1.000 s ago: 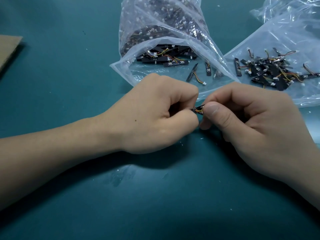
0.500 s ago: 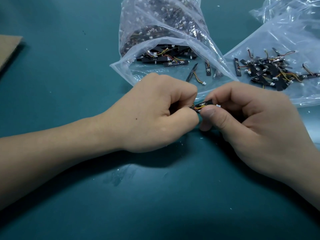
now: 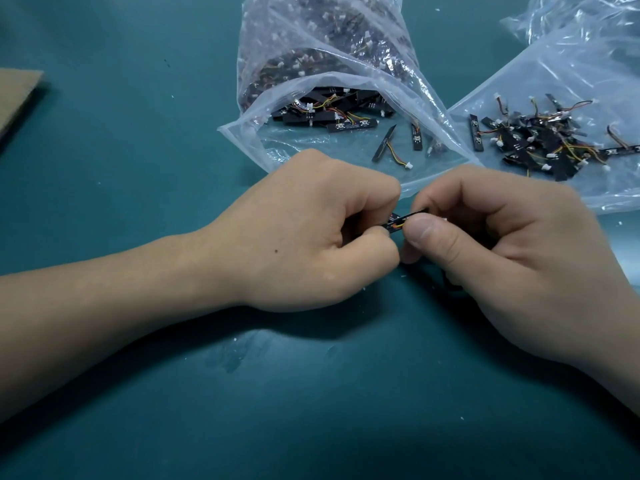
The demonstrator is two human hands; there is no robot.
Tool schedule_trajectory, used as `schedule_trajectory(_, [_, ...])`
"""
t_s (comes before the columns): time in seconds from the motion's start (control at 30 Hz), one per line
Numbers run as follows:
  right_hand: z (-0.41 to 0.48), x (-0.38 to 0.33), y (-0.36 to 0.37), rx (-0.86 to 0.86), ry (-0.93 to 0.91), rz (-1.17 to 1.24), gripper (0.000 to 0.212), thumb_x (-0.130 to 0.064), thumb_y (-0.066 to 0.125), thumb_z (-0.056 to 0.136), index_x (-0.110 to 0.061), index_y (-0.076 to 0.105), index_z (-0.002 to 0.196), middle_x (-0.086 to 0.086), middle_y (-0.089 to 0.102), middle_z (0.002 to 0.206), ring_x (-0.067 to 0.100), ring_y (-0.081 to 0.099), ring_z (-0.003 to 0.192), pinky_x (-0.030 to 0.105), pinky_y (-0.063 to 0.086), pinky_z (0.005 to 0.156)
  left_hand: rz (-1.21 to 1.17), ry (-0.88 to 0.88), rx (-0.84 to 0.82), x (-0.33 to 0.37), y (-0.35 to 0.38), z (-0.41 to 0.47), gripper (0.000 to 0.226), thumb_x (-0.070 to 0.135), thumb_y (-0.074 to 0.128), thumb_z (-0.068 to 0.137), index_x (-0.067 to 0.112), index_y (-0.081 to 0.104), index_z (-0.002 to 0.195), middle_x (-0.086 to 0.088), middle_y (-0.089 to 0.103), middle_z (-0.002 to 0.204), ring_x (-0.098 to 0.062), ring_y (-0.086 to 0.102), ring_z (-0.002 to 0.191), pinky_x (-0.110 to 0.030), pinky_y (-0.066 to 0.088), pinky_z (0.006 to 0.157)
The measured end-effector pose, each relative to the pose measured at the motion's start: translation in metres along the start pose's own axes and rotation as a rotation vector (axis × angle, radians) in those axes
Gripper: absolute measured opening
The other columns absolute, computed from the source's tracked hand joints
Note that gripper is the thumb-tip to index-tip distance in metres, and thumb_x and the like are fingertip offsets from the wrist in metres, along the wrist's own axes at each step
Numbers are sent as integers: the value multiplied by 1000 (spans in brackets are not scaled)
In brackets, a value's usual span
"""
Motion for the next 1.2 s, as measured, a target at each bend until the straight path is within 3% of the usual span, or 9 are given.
schedule_trajectory(0.47, [-1, 2, -1, 4, 4, 51, 18, -42, 63, 94, -25, 66, 86, 4, 71, 74, 23, 56, 53, 39, 46, 51, -46, 4, 4, 1, -2, -1, 28, 16, 59, 80, 26, 38, 64, 8, 37, 52, -14, 40, 53, -23, 30, 53])
schedule_trajectory(0.73, [-1, 2, -1, -2, 7, 66, 16, -40, 63, 94, -26, 65, 85, 0, 70, 73, 20, 56, 53, 27, 43, 50, -19, 18, -1, 3, -1, -2, 35, 26, 67, 81, 27, 36, 65, 8, 35, 52, -12, 38, 51, -22, 27, 51])
schedule_trajectory(0.97, [-1, 2, -1, -1, 0, 47, 17, -41, 63, 93, -26, 66, 85, 3, 67, 70, 22, 55, 53, 39, 44, 49, 17, -17, -9, 4, -2, -1, 39, 26, 70, 84, 26, 37, 63, 9, 35, 50, -13, 38, 51, -23, 28, 51])
schedule_trajectory(1.1, [-2, 2, -2, 1, 7, 22, 19, -43, 62, 92, -27, 65, 83, 4, 62, 63, 24, 53, 51, 41, 41, 48, 58, -106, -34, 6, 2, 0, 58, 22, 78, 86, 37, 28, 59, 13, 31, 49, -9, 34, 49, -27, 29, 60])
schedule_trajectory(1.2, [-2, 2, -2, -5, 10, 8, 19, -44, 61, 92, -27, 63, 83, 4, 60, 63, 24, 53, 51, 42, 41, 49, 71, -126, -67, 9, 2, 0, 58, 21, 77, 86, 38, 28, 59, 14, 31, 50, -9, 35, 50, -30, 30, 62])
Point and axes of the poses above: each hand's wrist, its own z-axis towards the middle knuckle, its own y-axis out of the palm, x = y × z, the point moved 3 cm from there along z, towards the middle knuckle
